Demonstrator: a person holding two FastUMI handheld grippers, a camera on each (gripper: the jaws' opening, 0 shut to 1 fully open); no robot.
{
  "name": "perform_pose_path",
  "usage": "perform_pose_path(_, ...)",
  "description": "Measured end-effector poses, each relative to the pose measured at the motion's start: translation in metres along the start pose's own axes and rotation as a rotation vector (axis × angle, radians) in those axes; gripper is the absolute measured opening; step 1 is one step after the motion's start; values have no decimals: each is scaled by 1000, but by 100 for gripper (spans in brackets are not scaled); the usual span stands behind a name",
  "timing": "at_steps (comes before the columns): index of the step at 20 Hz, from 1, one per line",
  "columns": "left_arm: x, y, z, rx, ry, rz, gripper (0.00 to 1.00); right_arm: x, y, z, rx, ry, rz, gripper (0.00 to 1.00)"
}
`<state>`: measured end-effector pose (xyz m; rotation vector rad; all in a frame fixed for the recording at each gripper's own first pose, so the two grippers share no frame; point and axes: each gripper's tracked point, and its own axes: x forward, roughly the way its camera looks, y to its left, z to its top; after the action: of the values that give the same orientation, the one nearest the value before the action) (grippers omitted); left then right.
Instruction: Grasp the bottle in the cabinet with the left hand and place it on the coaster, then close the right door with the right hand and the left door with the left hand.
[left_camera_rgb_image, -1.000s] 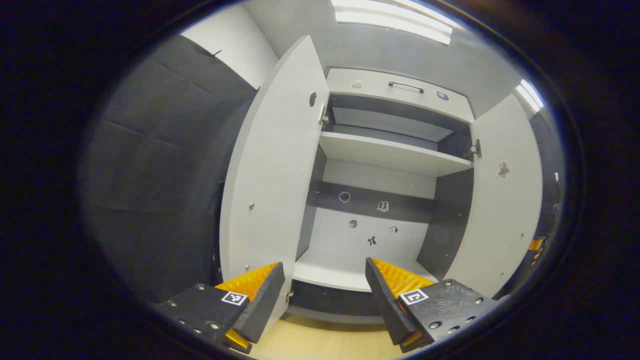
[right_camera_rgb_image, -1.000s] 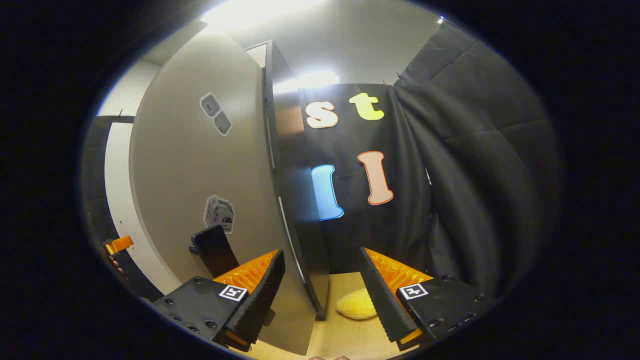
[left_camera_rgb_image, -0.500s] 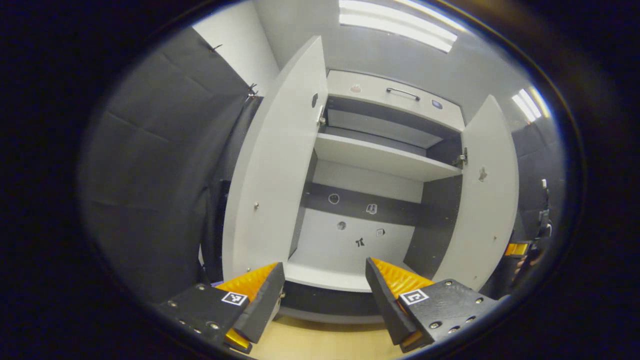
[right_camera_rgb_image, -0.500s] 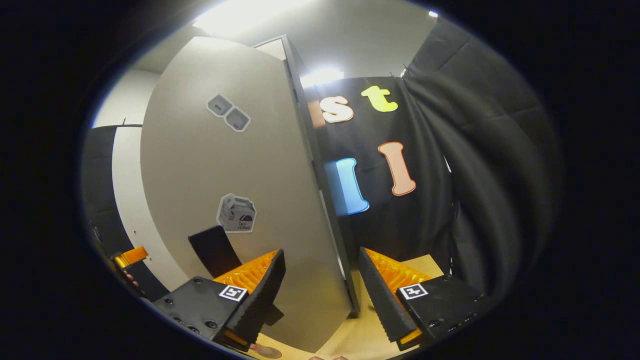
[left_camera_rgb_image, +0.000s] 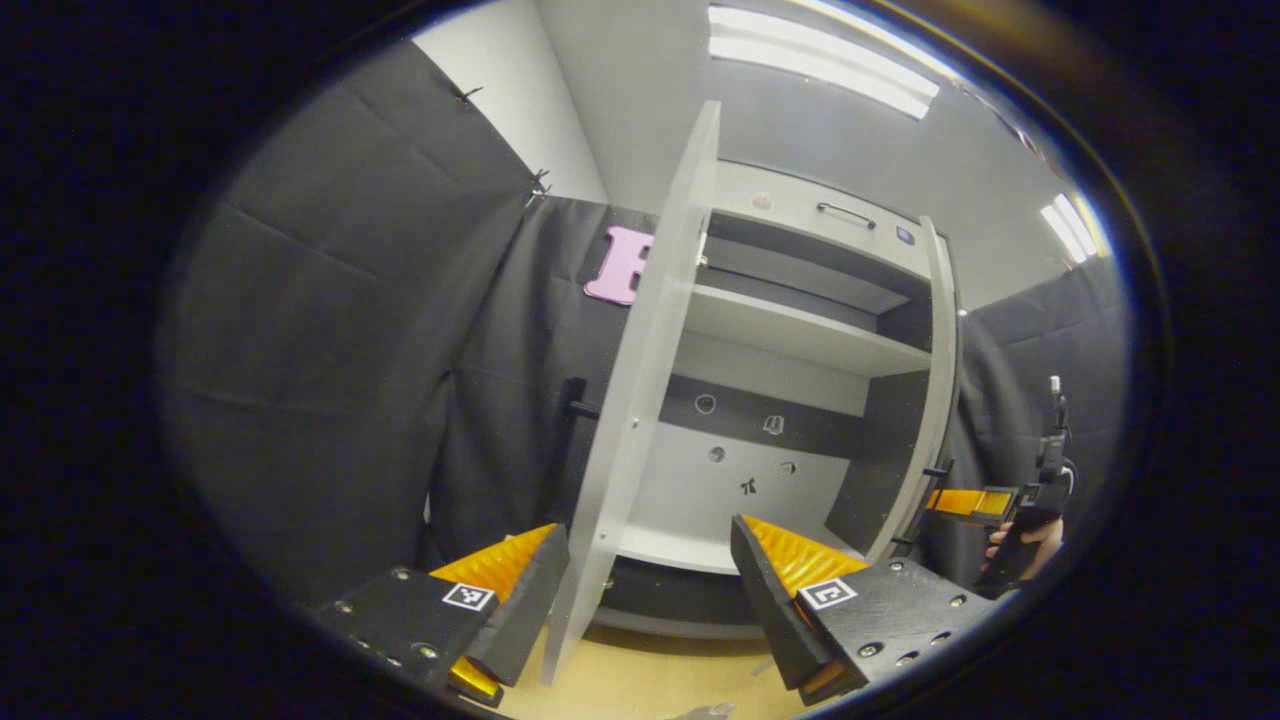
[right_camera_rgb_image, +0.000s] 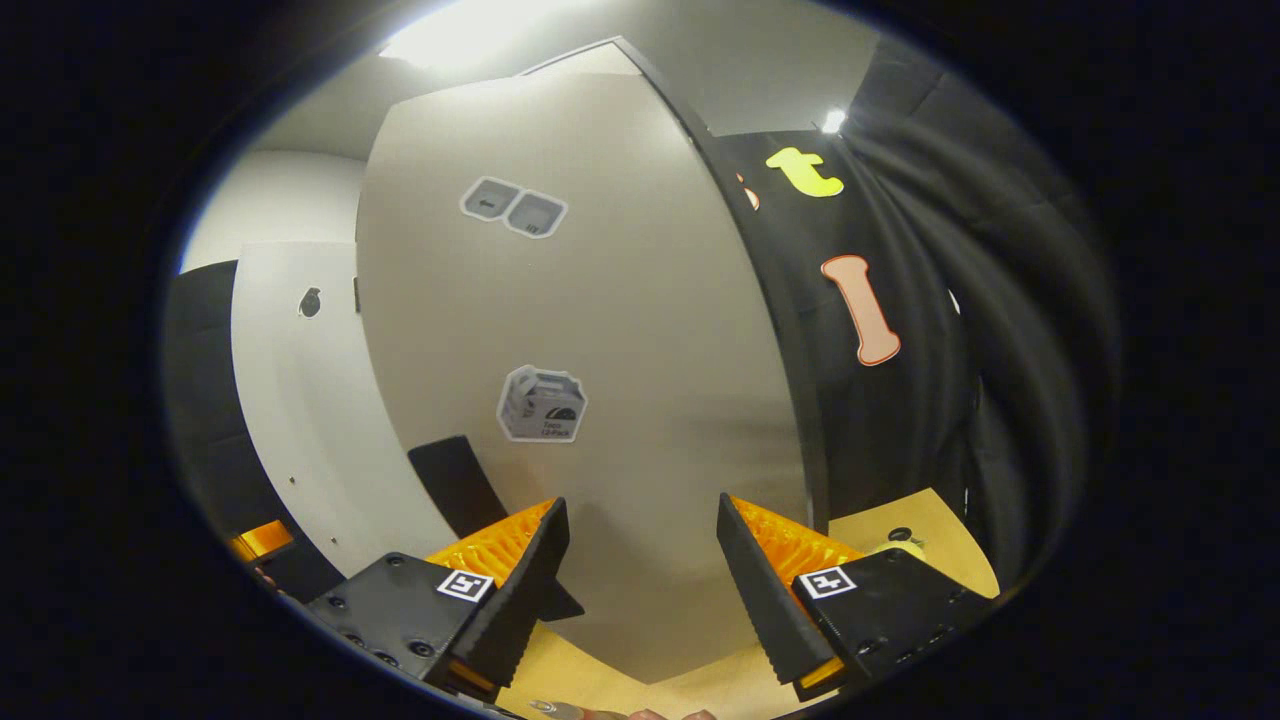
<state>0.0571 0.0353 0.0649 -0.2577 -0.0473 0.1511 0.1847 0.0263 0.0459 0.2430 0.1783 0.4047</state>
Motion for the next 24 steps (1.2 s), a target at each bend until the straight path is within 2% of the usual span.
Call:
perform_pose_path(1,-5,12,3,0,-7,24,94,1,-1,1,-9,-5,-18,91)
perform_pose_path(2,-8,27,7,4,-13,46,94,-1,-2,2,-17,-16,-29,95)
perform_pose_path(4,-8,58,11,18,-15,91,94,-6,-4,1,-5,-17,-51,95)
perform_pose_path(8,4,112,24,63,-19,158,94,-13,-20,0,25,-27,-143,95)
perform_pose_path(9,8,122,28,66,-23,175,94,-15,-21,1,35,-33,-161,90)
perform_pose_path(10,14,134,32,52,-30,186,94,-18,-23,1,40,-42,-179,95)
perform_pose_path(13,37,151,38,-17,-40,154,94,-25,-24,-1,39,-70,-237,95)
perform_pose_path(14,45,157,38,-29,-42,138,99,-28,-22,-1,28,-84,-254,95)
perform_pose_path(15,50,162,36,-32,-41,121,100,-32,-22,-1,12,-98,-273,90)
perform_pose_path(16,58,163,36,-30,-35,95,99,-37,-21,-4,-4,-107,-293,95)
perform_pose_path(18,77,163,38,-17,-21,34,99,-49,-18,-12,-15,-120,-318,95)
perform_pose_path(19,89,162,39,-6,-14,8,99,-55,-17,-17,-15,-121,-331,90)
perform_pose_path(21,111,156,40,13,-11,-42,99,-67,-14,-29,-12,-117,-360,90)
perform_pose_path(22,120,153,41,21,-9,-66,99,-74,-14,-34,-10,-113,-376,95)
perform_pose_path(23,129,149,41,28,-6,-89,99,-81,-13,-38,-6,-110,-392,95)
perform_pose_path(24,137,144,42,38,-5,-114,99,-87,-14,-41,-2,-107,-407,90)
